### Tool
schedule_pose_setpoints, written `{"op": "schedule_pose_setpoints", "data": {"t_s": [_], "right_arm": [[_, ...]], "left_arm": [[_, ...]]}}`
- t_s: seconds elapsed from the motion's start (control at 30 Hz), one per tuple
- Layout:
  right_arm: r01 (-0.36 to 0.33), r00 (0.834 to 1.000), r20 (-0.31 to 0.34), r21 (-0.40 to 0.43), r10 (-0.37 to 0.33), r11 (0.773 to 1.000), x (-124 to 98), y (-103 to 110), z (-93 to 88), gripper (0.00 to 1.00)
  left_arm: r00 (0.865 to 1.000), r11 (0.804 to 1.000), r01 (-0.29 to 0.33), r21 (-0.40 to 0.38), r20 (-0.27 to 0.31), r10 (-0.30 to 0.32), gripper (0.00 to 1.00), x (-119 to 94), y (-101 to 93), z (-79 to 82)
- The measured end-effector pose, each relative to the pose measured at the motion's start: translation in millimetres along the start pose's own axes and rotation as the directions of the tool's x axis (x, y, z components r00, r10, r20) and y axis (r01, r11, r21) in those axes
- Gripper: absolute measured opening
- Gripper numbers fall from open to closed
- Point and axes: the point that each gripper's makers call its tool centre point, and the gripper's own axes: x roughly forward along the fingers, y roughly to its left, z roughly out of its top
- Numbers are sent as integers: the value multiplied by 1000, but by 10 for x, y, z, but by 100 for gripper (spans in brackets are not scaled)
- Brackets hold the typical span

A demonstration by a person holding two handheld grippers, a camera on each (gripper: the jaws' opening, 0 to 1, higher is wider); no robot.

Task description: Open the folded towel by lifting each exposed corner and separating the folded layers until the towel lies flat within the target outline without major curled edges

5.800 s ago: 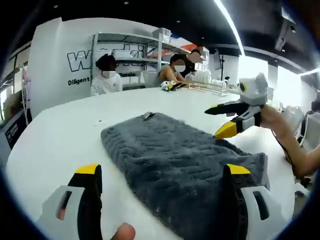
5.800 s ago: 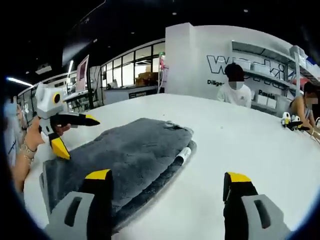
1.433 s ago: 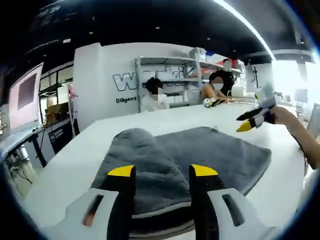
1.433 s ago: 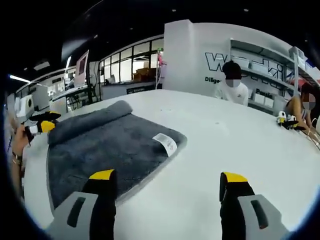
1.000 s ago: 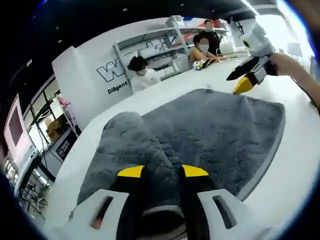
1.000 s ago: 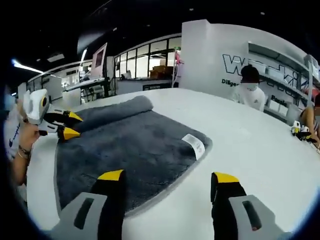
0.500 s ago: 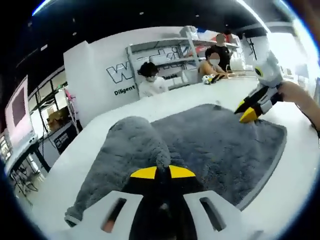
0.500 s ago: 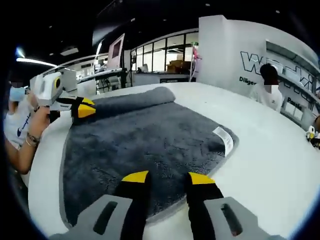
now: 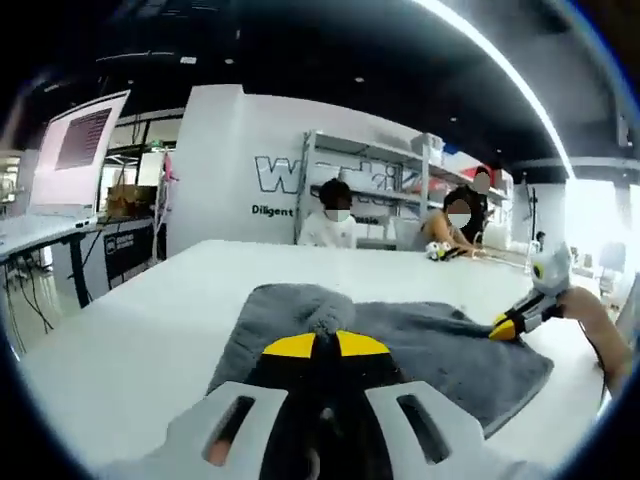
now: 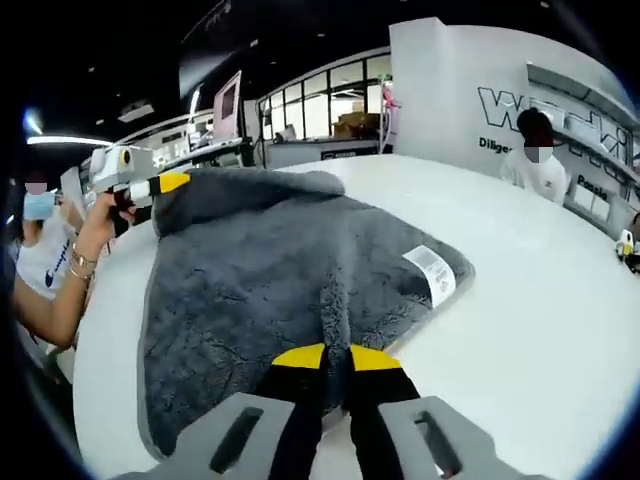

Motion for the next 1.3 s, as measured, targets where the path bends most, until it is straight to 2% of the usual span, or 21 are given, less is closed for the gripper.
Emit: {"op": "schedule_pose_setpoints", "data": {"t_s": [0.1, 0.2, 0.33, 0.47, 0.63, 0.73, 0.87, 0.93, 1.03, 1.13, 1.3], "right_arm": [[21, 1000, -15, 2, -21, 1000, -90, -147, -42, 3], [39, 999, -34, 12, -38, 999, -192, -296, -101, 3], [120, 989, -90, -16, -121, 993, -419, -603, -237, 3], [159, 979, -125, -20, -160, 987, -596, -857, -338, 3], [199, 961, -180, -68, -208, 978, -791, -1111, -449, 3], [229, 943, -226, -100, -246, 968, -941, -1280, -536, 3], [264, 916, -273, -146, -295, 953, -1125, -1459, -654, 3], [266, 909, -287, -154, -301, 951, -1192, -1509, -697, 3], [268, 898, -311, -177, -312, 947, -1301, -1595, -762, 3], [282, 879, -339, -200, -336, 939, -1395, -1740, -827, 4], [323, 832, -376, -267, -407, 908, -1516, -2005, -892, 4]], "left_arm": [[999, 999, -6, -44, 40, 8, 5, -33, 90, 117], [998, 997, -3, -78, 57, 8, 5, -56, 157, 168], [998, 996, -9, -93, 64, 15, 5, -76, 218, 188], [998, 996, -14, -89, 54, 19, 5, -99, 240, 150], [1000, 997, -12, -70, 25, 14, 5, -123, 138, 22], [1000, 998, -1, -65, 11, 1, 5, -130, 9, -83], [1000, 993, 10, -115, -6, -11, 5, -111, -147, -225], [999, 995, 9, -101, -32, -12, 5, -95, -213, -299], [995, 1000, -16, -7, -102, 16, 5, -70, -283, -456], [991, 1000, 1, 27, -133, 3, 4, -48, -404, -533], [983, 994, 55, 92, -181, -37, 4, 15, -680, -652]]}}
